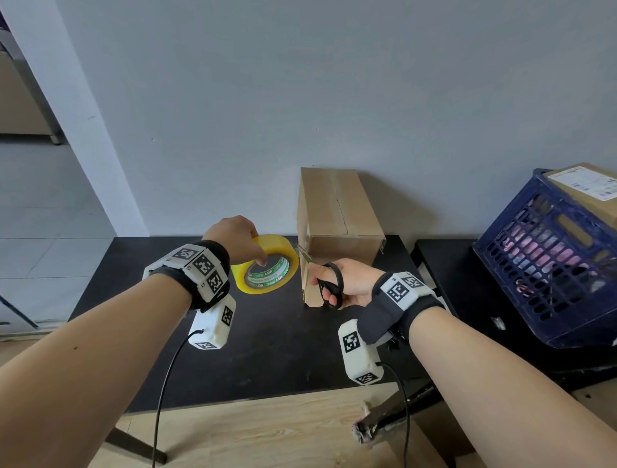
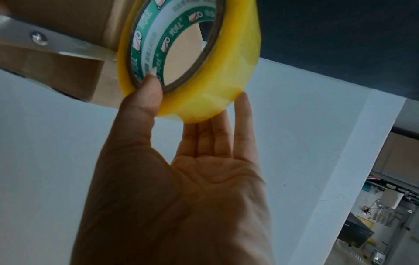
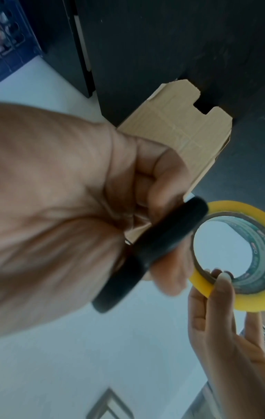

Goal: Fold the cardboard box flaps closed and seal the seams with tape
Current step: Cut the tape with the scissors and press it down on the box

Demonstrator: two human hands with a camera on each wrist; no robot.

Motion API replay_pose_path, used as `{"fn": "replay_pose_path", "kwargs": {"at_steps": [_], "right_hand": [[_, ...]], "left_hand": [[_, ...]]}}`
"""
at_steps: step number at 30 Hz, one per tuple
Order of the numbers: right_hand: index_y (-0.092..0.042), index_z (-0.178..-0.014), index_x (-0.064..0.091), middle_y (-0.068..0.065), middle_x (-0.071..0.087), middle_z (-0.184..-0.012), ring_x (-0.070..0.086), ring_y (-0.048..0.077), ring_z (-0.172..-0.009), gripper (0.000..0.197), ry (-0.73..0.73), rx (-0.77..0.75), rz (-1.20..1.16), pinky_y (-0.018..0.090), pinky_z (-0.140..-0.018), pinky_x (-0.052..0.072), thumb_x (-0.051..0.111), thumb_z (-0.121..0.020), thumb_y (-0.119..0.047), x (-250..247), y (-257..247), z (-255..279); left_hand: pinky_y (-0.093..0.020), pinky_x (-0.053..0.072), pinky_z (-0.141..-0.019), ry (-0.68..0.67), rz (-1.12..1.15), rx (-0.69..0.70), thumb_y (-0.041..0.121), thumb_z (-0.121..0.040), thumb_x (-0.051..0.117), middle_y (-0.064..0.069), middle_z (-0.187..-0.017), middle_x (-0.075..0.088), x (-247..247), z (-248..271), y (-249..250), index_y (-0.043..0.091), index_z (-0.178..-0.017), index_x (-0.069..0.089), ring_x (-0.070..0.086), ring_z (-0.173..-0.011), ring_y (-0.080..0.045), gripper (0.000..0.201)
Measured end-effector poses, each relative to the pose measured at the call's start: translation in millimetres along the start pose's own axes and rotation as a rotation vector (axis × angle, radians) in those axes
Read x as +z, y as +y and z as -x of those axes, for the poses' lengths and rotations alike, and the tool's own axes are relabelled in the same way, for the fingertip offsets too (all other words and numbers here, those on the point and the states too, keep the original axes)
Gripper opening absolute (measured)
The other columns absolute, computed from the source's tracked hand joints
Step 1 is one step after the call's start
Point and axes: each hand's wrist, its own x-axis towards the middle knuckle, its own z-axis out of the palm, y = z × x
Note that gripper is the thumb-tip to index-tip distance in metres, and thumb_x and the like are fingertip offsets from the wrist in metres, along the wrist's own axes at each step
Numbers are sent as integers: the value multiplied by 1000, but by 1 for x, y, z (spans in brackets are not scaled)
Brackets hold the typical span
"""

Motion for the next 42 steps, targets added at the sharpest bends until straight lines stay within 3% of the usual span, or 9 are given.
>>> {"fn": "replay_pose_path", "kwargs": {"at_steps": [6,10,15,19,23,28,32,38,42], "right_hand": [[-13,-84,55,0,60,-57,53,10,-49,41,-4,18,129,23,-50,41,46,-92,-53,4,-4,-2],[-13,-99,45,7,69,-71,63,14,-57,55,-100,167,109,18,-43,41,31,-91,-65,12,-5,-4],[-16,-92,47,9,66,-81,63,19,-72,56,-142,275,190,24,-51,45,27,-89,-68,22,-10,-14],[-18,-80,50,4,62,-69,54,14,-60,41,-57,231,295,20,-43,37,44,-92,-57,41,-23,-36],[-15,-86,53,-1,61,-55,50,11,-43,30,55,180,359,15,-37,37,52,-93,-44,64,-38,-63],[-6,-91,69,3,61,-62,56,19,-57,37,118,142,534,25,-54,45,55,-88,-39,99,-42,-102],[-13,-82,66,2,61,-64,59,22,-66,30,95,76,687,30,-65,52,54,-88,-40,126,-43,-127],[-7,-112,66,13,69,-108,68,31,-91,29,76,15,777,39,-86,56,58,-87,-16,150,-48,-143],[-10,-116,66,9,67,-118,62,27,-108,29,67,-12,815,32,-93,51,56,-88,-13,148,-49,-144]], "left_hand": [[-30,47,-71,-3,40,-11,30,-64,80,-3,-93,62,0,-3,-7,14,-102,64,57,-90,-23,44],[-30,46,-72,-6,65,-21,29,-66,80,-3,-94,62,-2,-4,-13,13,-101,64,57,-90,-22,42],[-29,44,-68,16,169,-85,29,-67,79,-3,-93,61,-10,-7,-31,14,-97,62,56,-88,-22,38],[-25,44,-58,-41,238,-145,31,-70,78,-3,-88,58,-12,-9,-56,12,-95,62,56,-84,-21,35],[-26,49,-57,-103,289,-231,33,-74,75,-5,-87,60,-7,-7,-91,10,-93,64,60,-78,-20,32],[-43,59,-78,-152,422,-390,30,-80,72,-11,-93,58,1,-2,-140,2,-101,65,65,-96,-33,36],[-39,59,-74,-163,490,-489,29,-83,70,-9,-96,57,10,4,-176,3,-104,63,62,-95,-30,35],[-45,57,-82,-179,500,-532,30,-88,63,-19,-98,62,26,3,-208,-4,-106,64,65,-96,-33,38],[-46,57,-80,-165,393,-495,24,-91,57,-20,-95,65,29,-1,-211,-2,-106,62,67,-93,-35,30]]}}
